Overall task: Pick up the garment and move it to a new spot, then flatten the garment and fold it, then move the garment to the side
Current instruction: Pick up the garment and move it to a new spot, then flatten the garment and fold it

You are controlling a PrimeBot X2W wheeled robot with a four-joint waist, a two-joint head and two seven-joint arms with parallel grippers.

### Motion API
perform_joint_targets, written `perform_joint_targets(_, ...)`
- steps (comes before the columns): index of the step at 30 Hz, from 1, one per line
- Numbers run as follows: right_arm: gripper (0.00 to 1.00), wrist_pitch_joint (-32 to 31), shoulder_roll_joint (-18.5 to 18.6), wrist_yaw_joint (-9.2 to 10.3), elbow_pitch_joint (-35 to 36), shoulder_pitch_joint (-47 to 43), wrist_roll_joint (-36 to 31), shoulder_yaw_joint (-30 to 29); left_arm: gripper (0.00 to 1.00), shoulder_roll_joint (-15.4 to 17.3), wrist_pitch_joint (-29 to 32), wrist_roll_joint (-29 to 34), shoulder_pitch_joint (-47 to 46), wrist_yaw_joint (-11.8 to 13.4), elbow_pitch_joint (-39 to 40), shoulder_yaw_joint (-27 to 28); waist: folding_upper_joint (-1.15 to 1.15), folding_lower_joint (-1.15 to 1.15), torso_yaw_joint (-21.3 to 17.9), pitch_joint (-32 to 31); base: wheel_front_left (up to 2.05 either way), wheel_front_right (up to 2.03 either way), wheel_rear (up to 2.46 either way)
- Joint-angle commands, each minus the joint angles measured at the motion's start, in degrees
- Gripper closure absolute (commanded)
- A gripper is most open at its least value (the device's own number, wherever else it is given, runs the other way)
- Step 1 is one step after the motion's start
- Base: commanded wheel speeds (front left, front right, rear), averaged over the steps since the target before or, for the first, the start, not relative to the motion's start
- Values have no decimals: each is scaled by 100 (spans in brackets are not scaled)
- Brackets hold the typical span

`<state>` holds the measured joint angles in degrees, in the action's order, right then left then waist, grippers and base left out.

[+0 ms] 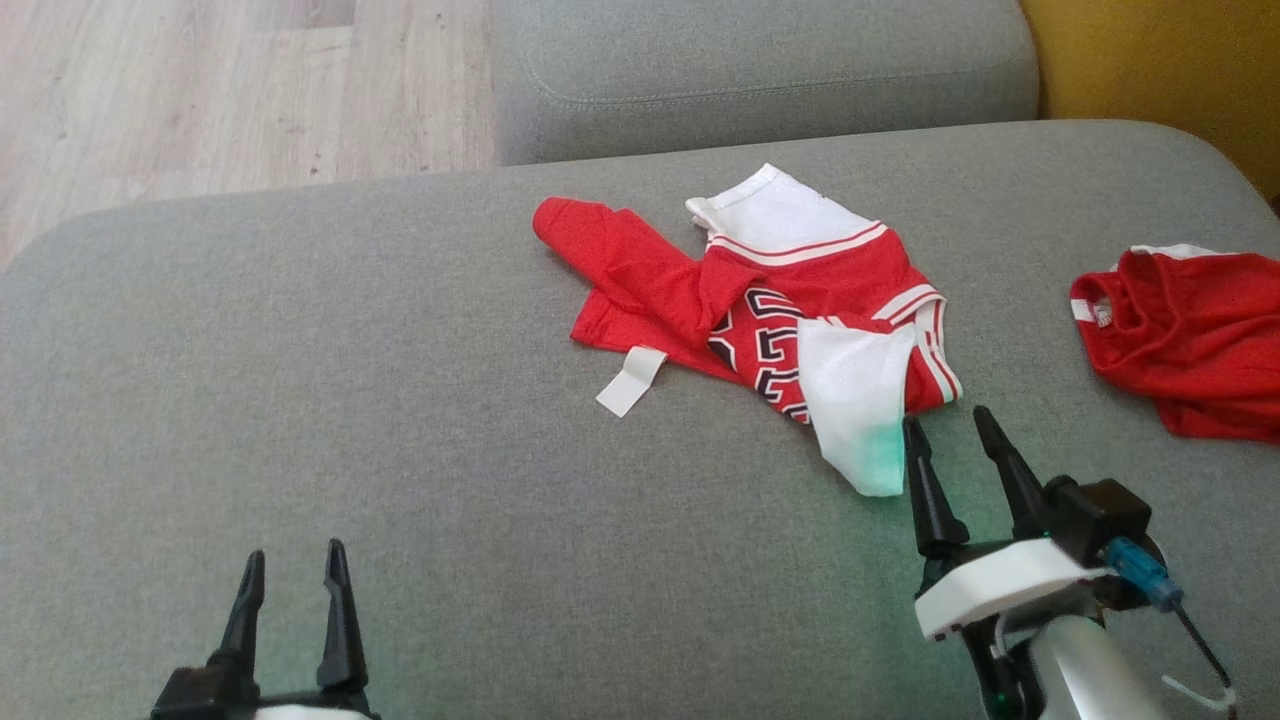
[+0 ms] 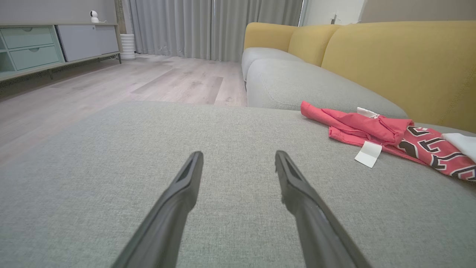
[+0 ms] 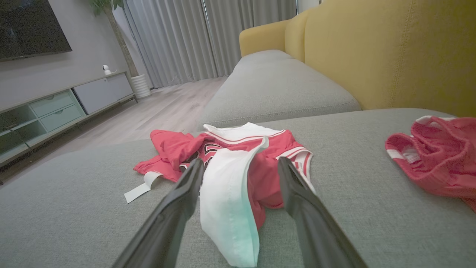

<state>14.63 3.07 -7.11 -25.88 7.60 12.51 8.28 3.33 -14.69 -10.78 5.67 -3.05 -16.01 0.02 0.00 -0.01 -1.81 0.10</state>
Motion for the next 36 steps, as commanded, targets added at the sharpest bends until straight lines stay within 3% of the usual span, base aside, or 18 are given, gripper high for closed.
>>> perform_joint_targets(1, 0, 37, -19, -37, 161, 113, -51, 102, 0, 1, -30, 58, -191, -19, 230, 238, 0, 1, 4, 7, 0, 0, 0)
perform_joint_targets(8, 0, 37, -19, -37, 85, 100, -83, 146, 0, -39, -30, 133, -225, -123, 194, 305, 0, 1, -13, 60, 0, 0, 0)
perform_joint_targets(27, 0, 37, -19, -37, -1328, 711, -31, 91, 0, -45, -30, -203, -687, -255, 150, -81, 0, 1, 386, 662, 0, 0, 0)
perform_joint_targets(28, 11, 37, -19, -37, -1371, 735, -10, 115, 0, -45, -30, -207, -690, -253, 150, -88, 0, 1, 391, 677, 0, 0, 0)
perform_joint_targets(30, 100, 37, -19, -37, -1407, 770, 79, 166, 0, -45, -30, -216, -697, -249, 152, -105, 0, 1, 394, 695, 0, 0, 0)
perform_joint_targets(36, 100, 37, -19, -37, -981, 700, 307, 211, 0, -45, -30, -287, -693, -256, 163, -164, 0, 1, 339, 685, 0, 0, 0)
